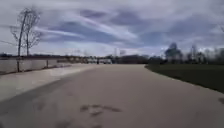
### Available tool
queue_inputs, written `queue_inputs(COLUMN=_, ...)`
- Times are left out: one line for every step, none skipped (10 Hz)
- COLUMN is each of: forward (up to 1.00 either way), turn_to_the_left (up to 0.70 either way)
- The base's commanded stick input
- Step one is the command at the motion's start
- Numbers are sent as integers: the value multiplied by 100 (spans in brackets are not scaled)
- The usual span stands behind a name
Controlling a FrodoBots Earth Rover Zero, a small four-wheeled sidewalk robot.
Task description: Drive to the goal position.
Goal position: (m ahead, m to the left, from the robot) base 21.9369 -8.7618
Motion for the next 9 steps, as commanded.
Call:
queue_inputs(forward=100, turn_to_the_left=0)
queue_inputs(forward=100, turn_to_the_left=0)
queue_inputs(forward=100, turn_to_the_left=0)
queue_inputs(forward=100, turn_to_the_left=0)
queue_inputs(forward=100, turn_to_the_left=0)
queue_inputs(forward=100, turn_to_the_left=0)
queue_inputs(forward=100, turn_to_the_left=0)
queue_inputs(forward=100, turn_to_the_left=0)
queue_inputs(forward=100, turn_to_the_left=0)
